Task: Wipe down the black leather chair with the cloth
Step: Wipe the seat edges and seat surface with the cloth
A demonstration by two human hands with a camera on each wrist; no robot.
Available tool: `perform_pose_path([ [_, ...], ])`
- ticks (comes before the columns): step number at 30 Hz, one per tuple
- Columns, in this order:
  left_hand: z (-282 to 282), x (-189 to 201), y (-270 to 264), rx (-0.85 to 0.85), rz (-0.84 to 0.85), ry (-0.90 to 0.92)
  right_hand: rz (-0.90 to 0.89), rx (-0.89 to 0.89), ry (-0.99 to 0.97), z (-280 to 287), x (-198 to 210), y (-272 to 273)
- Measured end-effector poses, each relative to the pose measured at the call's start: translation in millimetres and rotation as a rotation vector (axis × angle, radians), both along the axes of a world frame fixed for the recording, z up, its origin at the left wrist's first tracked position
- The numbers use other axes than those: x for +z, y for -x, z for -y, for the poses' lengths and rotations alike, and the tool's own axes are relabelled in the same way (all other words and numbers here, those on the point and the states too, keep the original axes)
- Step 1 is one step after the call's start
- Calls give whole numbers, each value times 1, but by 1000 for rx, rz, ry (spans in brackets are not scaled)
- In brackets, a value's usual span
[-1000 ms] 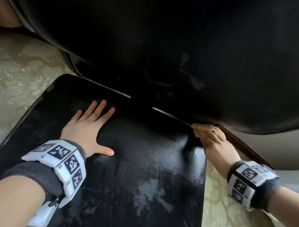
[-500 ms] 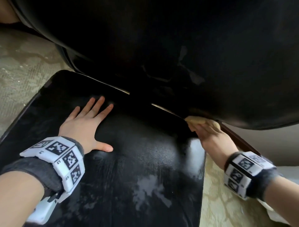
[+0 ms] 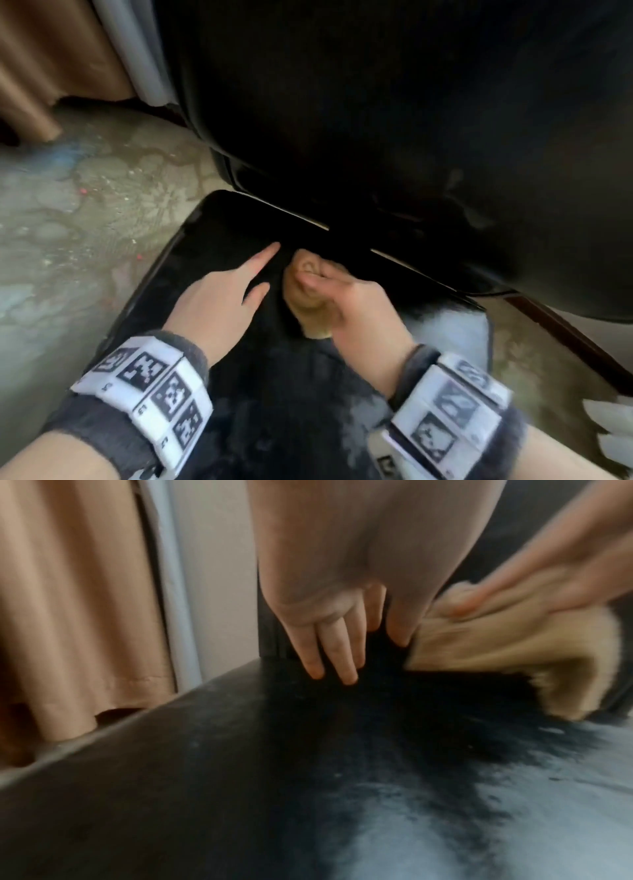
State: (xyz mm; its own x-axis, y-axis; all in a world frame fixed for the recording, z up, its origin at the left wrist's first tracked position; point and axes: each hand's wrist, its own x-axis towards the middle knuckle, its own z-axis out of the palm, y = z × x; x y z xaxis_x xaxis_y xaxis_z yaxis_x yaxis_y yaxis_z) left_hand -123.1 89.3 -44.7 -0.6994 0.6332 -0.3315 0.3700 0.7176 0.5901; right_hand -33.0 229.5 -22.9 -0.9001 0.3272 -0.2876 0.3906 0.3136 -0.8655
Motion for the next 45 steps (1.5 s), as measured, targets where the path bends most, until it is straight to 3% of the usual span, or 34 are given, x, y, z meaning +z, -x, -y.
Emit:
perform_pose_path([
  [1, 11, 3, 4, 38, -25, -36, 3, 8, 118, 12, -5, 12],
  [5, 38, 2, 26, 205, -58, -156, 9, -97, 201, 64, -18, 61],
  [10, 49, -6, 34, 262, -74, -111, 60, -318, 515, 92, -23, 76],
  [13, 61, -3, 32, 238, -250, -155, 44, -350, 570, 94, -24, 81],
  [15, 66, -5, 30, 231, -237, -227, 45, -352, 593, 98, -23, 88],
  [19, 69, -11, 33, 184, 67, -290, 95, -463, 744, 105, -21, 96],
  [21, 68, -16, 40, 122, 99, -205, 116, -506, 850, 104, -18, 98],
  [23, 70, -21, 48, 173, 76, -216, 152, -430, 868, 99, -15, 103],
  [25, 76, -23, 60, 289, 41, -293, 190, -313, 735, 86, -14, 109],
  [26, 78, -23, 68, 366, 26, -317, 194, -248, 561, 77, -16, 111],
  [29, 82, -22, 107, 509, -4, -361, 238, 40, -215, 52, -25, 113],
  [31, 76, -22, 135, 483, -13, -322, 328, 305, -459, 51, -35, 108],
  [33, 63, -30, 154, 369, 14, -266, 415, 458, -574, 56, -44, 103],
  [36, 44, -51, 150, 100, 174, -194, 485, 470, -683, 64, -43, 105],
  [39, 43, -72, 135, 103, 248, -291, 502, 428, -721, 69, -41, 114],
  [41, 48, -77, 133, 135, 238, -349, 505, 432, -742, 68, -44, 125],
  [45, 81, -72, 118, 12, 56, -325, 564, 456, -723, 65, -48, 144],
])
